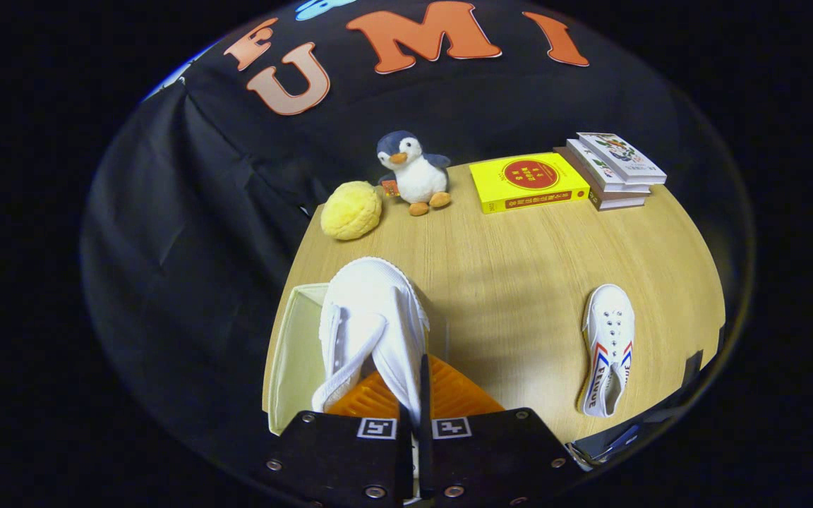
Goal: Open the storage box then place both shoes into the box .Put the left shoe in first, then the right shoe, with the right side of both shoes facing outward in a uniform manner.
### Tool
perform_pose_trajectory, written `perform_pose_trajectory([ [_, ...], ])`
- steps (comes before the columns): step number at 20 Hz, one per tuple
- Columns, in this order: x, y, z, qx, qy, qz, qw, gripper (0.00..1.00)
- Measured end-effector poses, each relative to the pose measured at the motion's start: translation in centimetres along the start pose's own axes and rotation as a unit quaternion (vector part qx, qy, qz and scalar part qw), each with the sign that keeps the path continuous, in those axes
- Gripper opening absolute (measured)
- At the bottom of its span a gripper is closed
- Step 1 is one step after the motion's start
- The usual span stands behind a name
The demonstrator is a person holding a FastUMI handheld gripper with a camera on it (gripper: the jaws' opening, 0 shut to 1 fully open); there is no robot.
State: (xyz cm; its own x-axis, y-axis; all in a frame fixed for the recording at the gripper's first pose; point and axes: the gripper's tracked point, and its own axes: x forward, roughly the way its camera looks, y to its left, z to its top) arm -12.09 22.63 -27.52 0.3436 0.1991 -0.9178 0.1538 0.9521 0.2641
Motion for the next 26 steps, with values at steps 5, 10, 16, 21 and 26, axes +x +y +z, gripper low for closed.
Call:
perform_pose_trajectory([
  [5, 3.0, 4.6, -2.4, -0.015, 0.048, 0.003, 0.999, 0.04],
  [10, 7.3, 5.3, -5.0, -0.02, 0.098, -0.033, 0.994, 0.04],
  [16, 10.1, 5.9, -6.6, 0.008, 0.131, -0.063, 0.989, 0.04],
  [21, 11.5, 7.3, -8.3, 0.038, 0.156, -0.053, 0.986, 0.06],
  [26, 10.6, 10.7, -7.8, 0.104, 0.16, 0.054, 0.98, 0.32],
])
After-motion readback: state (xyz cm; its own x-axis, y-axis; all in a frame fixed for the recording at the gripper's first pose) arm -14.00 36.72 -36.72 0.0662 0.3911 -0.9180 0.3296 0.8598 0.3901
